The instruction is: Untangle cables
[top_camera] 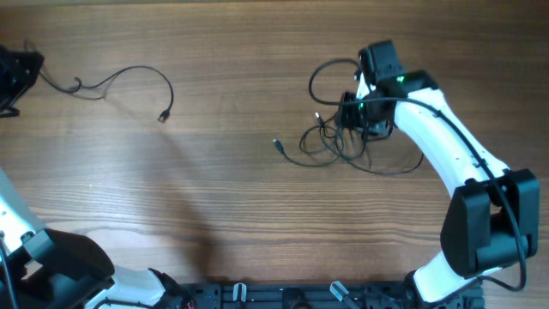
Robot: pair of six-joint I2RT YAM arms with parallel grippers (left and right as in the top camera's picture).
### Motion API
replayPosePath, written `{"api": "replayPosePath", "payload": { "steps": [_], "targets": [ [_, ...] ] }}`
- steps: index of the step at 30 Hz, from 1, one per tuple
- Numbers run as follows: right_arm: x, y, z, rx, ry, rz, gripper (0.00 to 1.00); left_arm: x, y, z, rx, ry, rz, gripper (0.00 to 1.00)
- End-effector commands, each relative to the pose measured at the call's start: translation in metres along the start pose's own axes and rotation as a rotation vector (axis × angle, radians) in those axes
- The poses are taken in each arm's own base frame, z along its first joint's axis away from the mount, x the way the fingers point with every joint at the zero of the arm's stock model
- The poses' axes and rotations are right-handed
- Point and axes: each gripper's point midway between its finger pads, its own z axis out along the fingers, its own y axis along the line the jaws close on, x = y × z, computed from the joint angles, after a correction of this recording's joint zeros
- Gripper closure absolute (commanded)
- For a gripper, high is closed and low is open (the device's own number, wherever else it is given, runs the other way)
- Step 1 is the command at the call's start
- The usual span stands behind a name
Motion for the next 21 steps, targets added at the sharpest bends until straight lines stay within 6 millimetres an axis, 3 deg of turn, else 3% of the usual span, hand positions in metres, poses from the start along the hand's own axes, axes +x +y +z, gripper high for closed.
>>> {"api": "replayPosePath", "payload": {
  "steps": [1, 3, 4, 6, 9, 15, 19, 21],
  "targets": [
    [0.020, -0.018, 0.019, 0.063, 0.043, 0.046, 0.07, -0.016, -0.041, 0.000, 0.130, -0.063, 0.267, 0.96],
    [0.021, -0.018, 0.019, 0.065, 0.046, 0.046, 0.02, -0.038, -0.035, -0.003, 0.057, -0.140, 0.306, 0.96],
    [0.021, -0.018, 0.019, 0.064, 0.046, 0.047, 0.00, -0.060, -0.024, -0.008, -0.045, -0.217, 0.294, 0.96],
    [0.020, -0.018, 0.019, 0.064, 0.044, 0.060, 0.00, -0.100, -0.009, -0.028, -0.218, -0.373, 0.289, 0.96],
    [0.019, -0.016, 0.019, 0.057, 0.038, 0.089, 0.00, -0.149, -0.010, -0.068, -0.386, -0.579, 0.344, 0.96],
    [0.013, -0.005, 0.021, 0.026, 0.009, 0.070, 0.00, -0.206, -0.013, -0.126, -0.596, -0.894, 0.424, 0.96],
    [0.014, 0.005, 0.022, 0.013, -0.001, 0.043, 0.00, -0.221, -0.004, -0.125, -0.643, -0.949, 0.469, 0.96],
    [0.014, 0.012, 0.023, 0.003, -0.009, 0.026, 0.00, -0.216, 0.012, -0.097, -0.608, -0.877, 0.459, 0.96]
  ]
}}
